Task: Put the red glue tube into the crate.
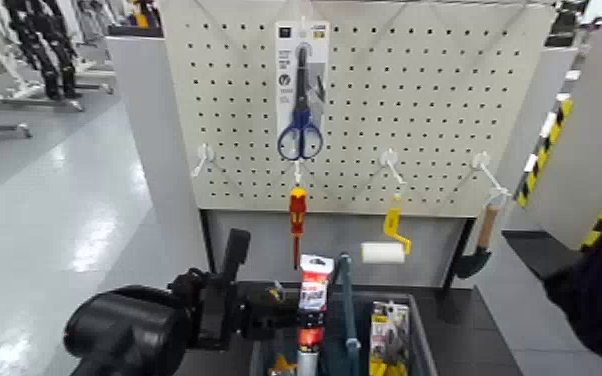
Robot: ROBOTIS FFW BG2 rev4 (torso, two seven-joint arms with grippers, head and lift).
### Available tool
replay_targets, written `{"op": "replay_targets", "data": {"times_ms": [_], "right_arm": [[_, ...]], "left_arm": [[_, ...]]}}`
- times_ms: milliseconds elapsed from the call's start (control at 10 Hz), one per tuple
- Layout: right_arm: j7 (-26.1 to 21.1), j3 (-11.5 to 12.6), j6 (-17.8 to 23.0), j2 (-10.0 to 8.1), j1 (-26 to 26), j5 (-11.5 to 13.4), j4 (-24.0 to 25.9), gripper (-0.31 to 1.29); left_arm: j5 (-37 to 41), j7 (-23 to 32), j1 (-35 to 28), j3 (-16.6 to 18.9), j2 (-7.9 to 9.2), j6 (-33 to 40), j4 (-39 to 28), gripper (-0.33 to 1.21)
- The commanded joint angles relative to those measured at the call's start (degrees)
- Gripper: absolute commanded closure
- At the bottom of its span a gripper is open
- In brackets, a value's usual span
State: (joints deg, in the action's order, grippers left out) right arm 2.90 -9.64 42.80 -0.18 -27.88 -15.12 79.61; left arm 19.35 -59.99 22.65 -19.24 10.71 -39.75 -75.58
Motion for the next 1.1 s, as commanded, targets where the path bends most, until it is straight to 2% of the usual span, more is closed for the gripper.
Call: {"op": "replay_targets", "data": {"times_ms": [100,200,300,800,1100], "right_arm": [[0.0,0.0,0.2,5.01,0.0,-0.1,-0.2,0.06],[0.0,0.0,0.3,5.01,0.0,-0.1,-0.2,0.06],[0.0,0.0,0.3,5.01,0.0,-0.1,-0.2,0.06],[-0.2,0.1,0.8,5.01,-0.1,-0.2,-0.2,0.06],[-0.2,0.1,1.1,5.01,-0.2,-0.1,-0.2,0.06]], "left_arm": [[-2.6,-0.7,0.5,-0.3,0.1,-2.0,0.3,0.51],[-3.2,-0.9,0.5,-0.2,0.01,-2.0,0.2,-0.09],[-3.3,-0.9,0.5,-0.3,0.01,-1.7,0.0,-0.03],[-5.6,-0.4,-0.2,0.9,-0.25,0.6,-2.1,-0.05],[-13.6,5.8,-5.5,5.3,-1.22,4.9,-11.7,-0.05]]}}
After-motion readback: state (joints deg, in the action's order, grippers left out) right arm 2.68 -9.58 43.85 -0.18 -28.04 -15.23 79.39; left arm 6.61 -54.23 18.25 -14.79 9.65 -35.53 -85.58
